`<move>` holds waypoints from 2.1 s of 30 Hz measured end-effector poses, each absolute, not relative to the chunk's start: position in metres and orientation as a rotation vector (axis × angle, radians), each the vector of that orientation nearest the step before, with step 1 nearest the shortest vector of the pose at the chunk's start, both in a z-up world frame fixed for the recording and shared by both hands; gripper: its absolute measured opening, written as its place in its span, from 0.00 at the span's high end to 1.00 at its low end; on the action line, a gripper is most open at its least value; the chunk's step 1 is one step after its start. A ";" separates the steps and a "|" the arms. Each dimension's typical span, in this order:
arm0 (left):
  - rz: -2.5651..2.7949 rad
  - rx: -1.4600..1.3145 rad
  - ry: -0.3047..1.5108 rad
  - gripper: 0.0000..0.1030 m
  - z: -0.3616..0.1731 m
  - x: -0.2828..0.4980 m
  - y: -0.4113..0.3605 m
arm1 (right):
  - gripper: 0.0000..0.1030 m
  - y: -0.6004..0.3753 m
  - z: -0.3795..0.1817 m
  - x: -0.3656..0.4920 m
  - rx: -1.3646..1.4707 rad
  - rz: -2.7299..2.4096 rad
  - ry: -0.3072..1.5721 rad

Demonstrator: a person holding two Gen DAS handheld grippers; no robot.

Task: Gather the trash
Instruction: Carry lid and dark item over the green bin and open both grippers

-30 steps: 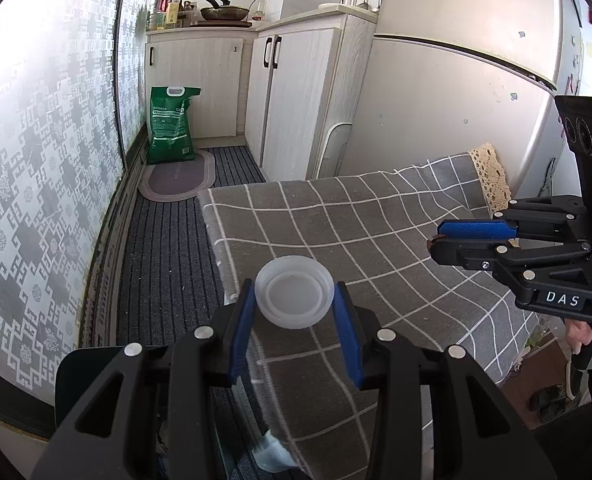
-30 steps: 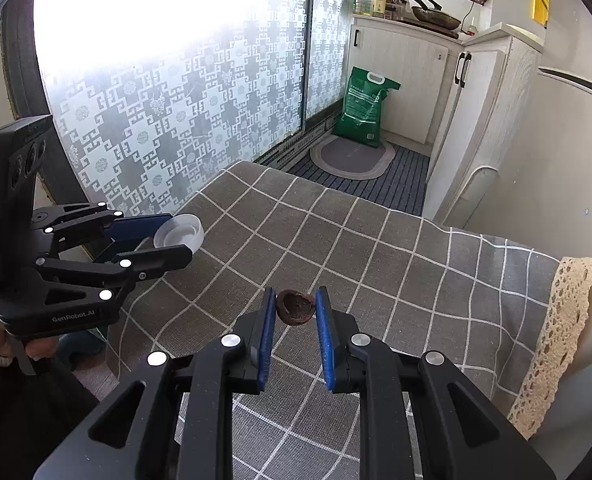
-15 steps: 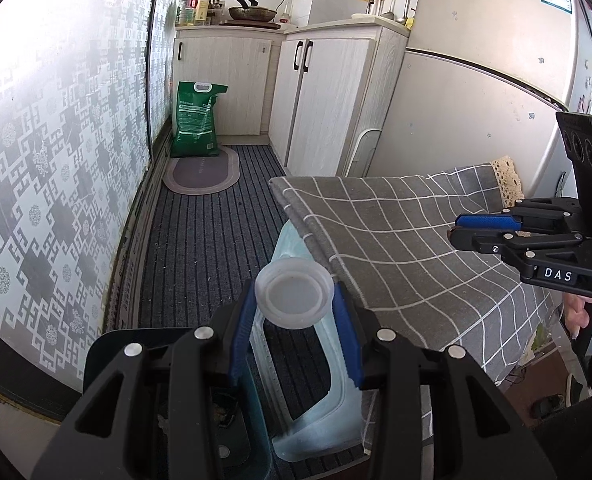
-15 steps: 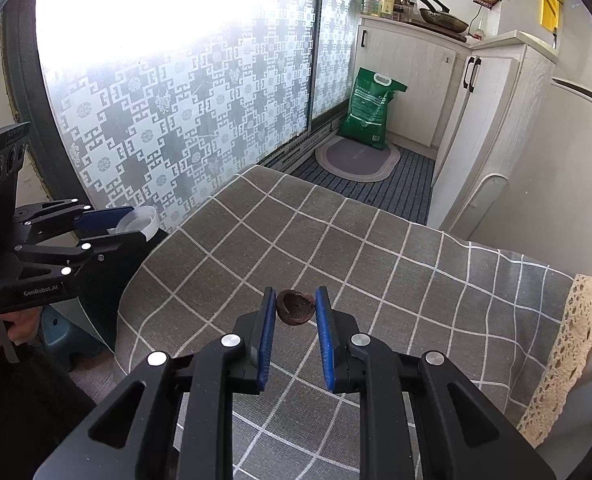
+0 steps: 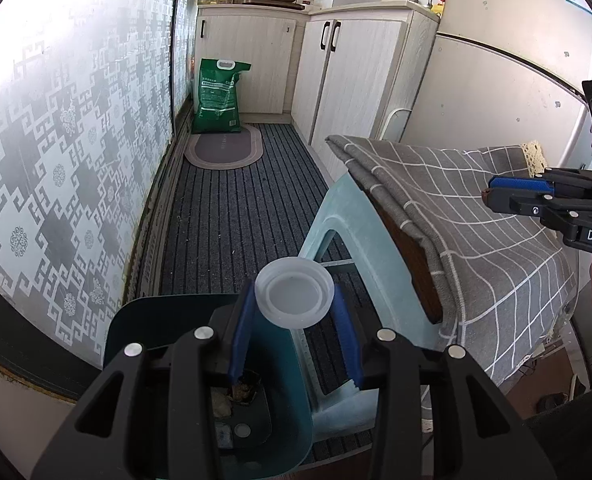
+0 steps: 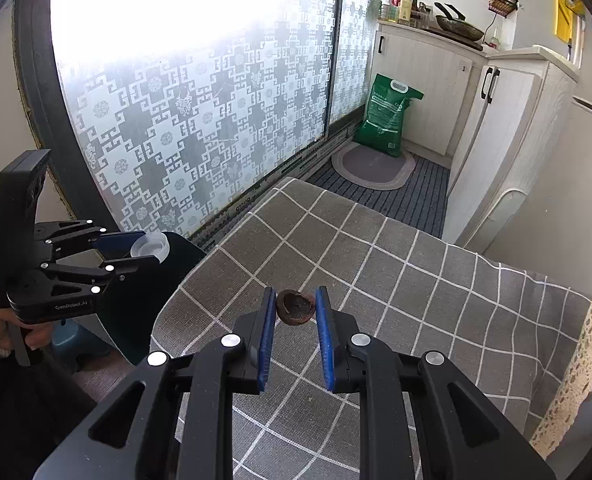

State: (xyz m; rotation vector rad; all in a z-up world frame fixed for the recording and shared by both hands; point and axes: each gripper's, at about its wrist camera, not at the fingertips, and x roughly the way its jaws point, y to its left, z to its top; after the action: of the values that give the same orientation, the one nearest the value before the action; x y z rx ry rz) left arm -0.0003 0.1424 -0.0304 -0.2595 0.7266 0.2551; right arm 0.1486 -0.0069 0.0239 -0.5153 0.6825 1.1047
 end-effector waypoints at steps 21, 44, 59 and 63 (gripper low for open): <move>0.303 -0.278 0.881 0.60 -0.077 -0.020 0.174 | 0.81 0.043 0.022 0.110 -0.543 1.206 0.667; 0.299 -0.272 1.116 0.58 -0.134 -0.044 0.194 | 0.81 0.113 -0.013 0.060 -0.633 1.322 0.752; 0.354 -0.301 0.907 0.78 -0.096 -0.071 0.214 | 0.81 0.146 -0.065 0.038 -0.752 1.328 0.848; 0.359 -0.309 0.823 0.81 -0.078 -0.079 0.215 | 0.81 0.153 -0.082 0.033 -0.785 1.337 0.896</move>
State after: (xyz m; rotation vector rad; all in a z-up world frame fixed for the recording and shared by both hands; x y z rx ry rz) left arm -0.0788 0.2147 -0.0781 -0.3087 0.8232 0.3589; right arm 0.0332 0.1528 -0.0824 -0.7851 0.8962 1.3369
